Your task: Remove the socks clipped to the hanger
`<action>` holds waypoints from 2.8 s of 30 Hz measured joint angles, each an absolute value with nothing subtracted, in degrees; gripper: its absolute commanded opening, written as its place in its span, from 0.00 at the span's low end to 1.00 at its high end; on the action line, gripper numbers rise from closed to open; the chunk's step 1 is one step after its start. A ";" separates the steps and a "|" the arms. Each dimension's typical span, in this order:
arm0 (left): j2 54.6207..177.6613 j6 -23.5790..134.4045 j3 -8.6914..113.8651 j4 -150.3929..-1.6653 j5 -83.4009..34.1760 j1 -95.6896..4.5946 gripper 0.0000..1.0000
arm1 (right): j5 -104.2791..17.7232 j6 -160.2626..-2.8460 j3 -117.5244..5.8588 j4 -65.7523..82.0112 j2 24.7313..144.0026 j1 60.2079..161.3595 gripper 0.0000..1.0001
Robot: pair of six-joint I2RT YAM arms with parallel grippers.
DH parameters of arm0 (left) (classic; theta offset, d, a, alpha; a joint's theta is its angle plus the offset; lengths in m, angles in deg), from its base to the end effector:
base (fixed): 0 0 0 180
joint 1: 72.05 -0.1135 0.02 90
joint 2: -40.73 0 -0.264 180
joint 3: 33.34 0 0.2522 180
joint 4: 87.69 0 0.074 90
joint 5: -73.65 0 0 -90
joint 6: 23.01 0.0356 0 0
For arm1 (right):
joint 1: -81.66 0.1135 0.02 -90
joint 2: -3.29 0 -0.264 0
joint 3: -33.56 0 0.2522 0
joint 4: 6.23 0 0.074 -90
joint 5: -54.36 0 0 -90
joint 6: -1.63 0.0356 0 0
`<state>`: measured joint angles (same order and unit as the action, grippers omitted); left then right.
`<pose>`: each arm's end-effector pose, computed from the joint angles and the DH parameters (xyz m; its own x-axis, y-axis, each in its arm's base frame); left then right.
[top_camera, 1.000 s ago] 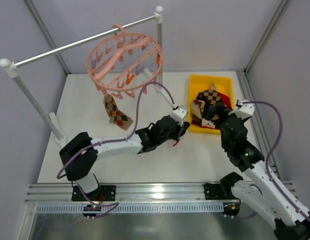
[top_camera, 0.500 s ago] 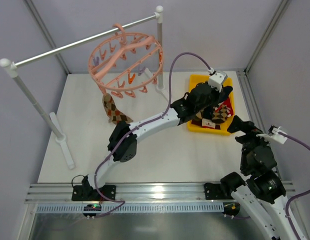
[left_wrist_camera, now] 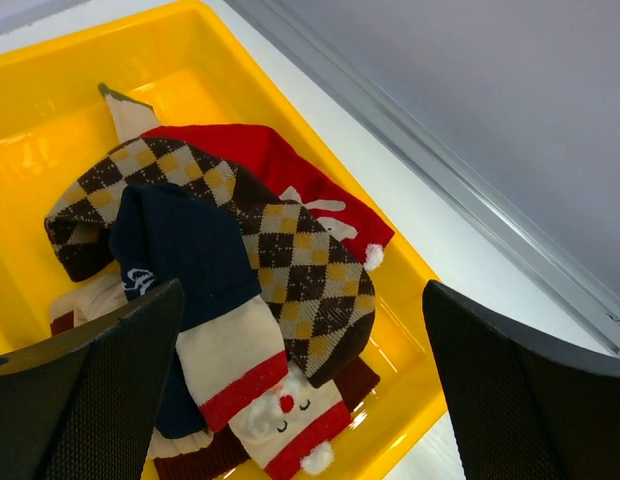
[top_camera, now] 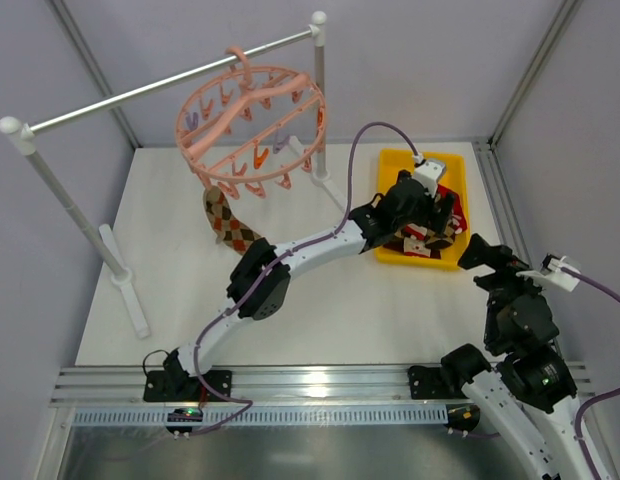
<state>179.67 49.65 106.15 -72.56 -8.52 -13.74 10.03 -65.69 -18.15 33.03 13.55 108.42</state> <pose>0.3072 -0.4884 0.2618 -0.3568 0.0159 -0.9340 0.6991 0.6677 -0.2557 0.0544 -0.0011 0.3312 0.1563 0.3806 -0.9115 0.2854 0.8660 0.4105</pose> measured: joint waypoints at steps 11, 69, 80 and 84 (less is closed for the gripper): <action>162.51 50.04 74.19 -82.42 -12.25 -13.74 0.99 | 7.56 -65.54 -18.07 30.95 18.77 108.42 1.00; 100.52 40.99 -10.28 -121.06 -2.00 -56.41 0.99 | -8.68 -61.41 -14.90 18.39 32.54 108.44 1.00; 112.00 40.25 -3.31 -126.35 -2.37 -58.22 0.60 | -8.72 -61.82 -14.90 18.60 32.89 108.42 1.00; 113.66 39.77 -2.46 -127.40 -2.59 -58.31 0.00 | -8.74 -62.11 -14.90 18.78 32.65 108.42 1.00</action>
